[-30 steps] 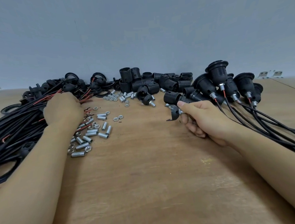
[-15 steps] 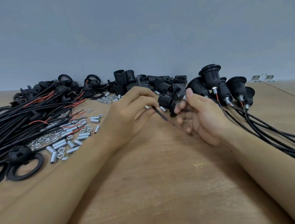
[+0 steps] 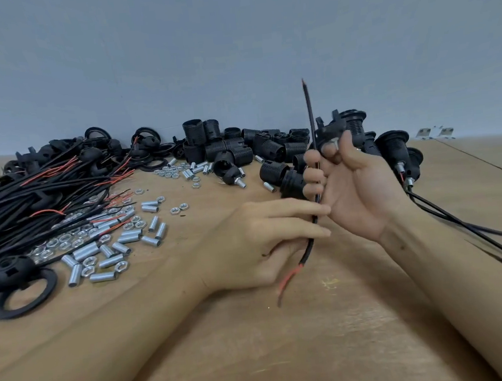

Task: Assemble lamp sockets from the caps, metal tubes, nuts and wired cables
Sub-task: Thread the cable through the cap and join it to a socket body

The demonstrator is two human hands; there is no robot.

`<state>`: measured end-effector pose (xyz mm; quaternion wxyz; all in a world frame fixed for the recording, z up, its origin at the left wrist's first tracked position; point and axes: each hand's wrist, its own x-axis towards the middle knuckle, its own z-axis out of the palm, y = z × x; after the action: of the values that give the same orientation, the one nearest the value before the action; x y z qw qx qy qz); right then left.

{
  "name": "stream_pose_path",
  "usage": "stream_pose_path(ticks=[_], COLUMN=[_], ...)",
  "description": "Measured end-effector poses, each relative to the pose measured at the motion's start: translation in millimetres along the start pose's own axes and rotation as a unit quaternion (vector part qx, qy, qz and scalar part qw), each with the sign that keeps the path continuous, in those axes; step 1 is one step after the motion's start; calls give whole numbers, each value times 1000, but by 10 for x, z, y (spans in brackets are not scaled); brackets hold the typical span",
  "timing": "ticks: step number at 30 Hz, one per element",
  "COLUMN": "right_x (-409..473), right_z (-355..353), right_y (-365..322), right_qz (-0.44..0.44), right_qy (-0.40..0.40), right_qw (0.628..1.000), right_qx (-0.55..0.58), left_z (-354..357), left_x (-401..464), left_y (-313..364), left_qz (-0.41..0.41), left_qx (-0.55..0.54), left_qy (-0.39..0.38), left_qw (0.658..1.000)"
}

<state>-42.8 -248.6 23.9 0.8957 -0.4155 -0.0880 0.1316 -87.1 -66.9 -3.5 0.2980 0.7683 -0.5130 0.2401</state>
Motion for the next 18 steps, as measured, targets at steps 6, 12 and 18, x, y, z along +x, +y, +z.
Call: stream_pose_path(ticks=[6, 12, 18], right_x=[-9, -42, -23], right_z=[-22, -13, -32], right_y=[3, 199, 185], right_qz=[79, 81, 39], right_qy=[-55, -79, -82], right_qw=[987, 927, 932], right_qx=[-131, -357, -352], left_z=[-34, 11, -22], left_x=[-34, -60, -88], left_y=[-119, -226, -258], left_qz=[-157, -244, -263], left_qx=[-64, -84, -91], left_qy=[207, 203, 178], left_qw=[964, 945, 944])
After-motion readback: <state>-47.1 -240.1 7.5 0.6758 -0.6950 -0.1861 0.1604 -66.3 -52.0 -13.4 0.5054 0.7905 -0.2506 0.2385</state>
